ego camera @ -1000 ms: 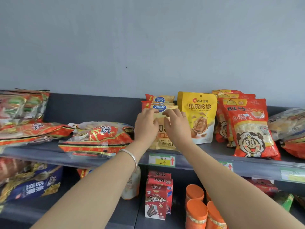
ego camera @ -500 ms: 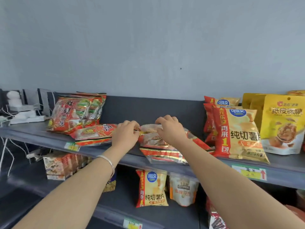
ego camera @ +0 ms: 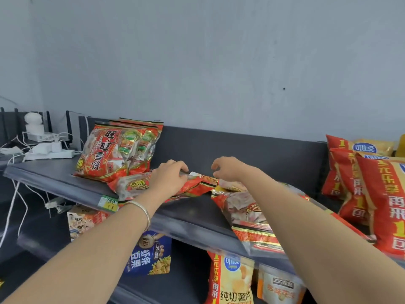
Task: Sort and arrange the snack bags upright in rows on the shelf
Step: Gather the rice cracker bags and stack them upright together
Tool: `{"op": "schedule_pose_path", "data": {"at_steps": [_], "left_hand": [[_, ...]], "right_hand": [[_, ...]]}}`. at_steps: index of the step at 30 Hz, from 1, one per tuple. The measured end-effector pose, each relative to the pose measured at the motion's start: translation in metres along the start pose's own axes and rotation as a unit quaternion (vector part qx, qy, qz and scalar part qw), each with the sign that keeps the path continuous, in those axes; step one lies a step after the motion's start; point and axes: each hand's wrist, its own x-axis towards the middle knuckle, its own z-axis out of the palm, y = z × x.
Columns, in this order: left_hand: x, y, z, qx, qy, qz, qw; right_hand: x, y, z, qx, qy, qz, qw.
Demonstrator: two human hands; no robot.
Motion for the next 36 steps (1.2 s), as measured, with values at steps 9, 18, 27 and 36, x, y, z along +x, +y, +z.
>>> {"op": "schedule_pose_path", "data": {"at_steps": [9, 18, 27, 36], "left_hand": [[0.082, -0.010, 0.034, 0.022, -0.116, 0.011, 0.993], [0.150, -0.012, 0.084, 0.001, -0.281, -0.001, 0.960], [0.178, -0.006, 0.121, 0.070, -0.377, 0.017, 0.923], [0.175, -0.011, 0.130, -0.127, -0.320, -0.042, 0.938]], "right_hand": [[0.103, 0.024, 0.001, -0.049, -0.065, -0.030, 0.996], [0.141, 0.059, 0.050, -0.061, -0.096, 0.008, 0.993], [0.144, 0.082, 0.069, -0.044, -0.103, 0.036, 0.993], [0.138, 0.084, 0.075, -0.051, -0.102, 0.060, 0.992]]}}
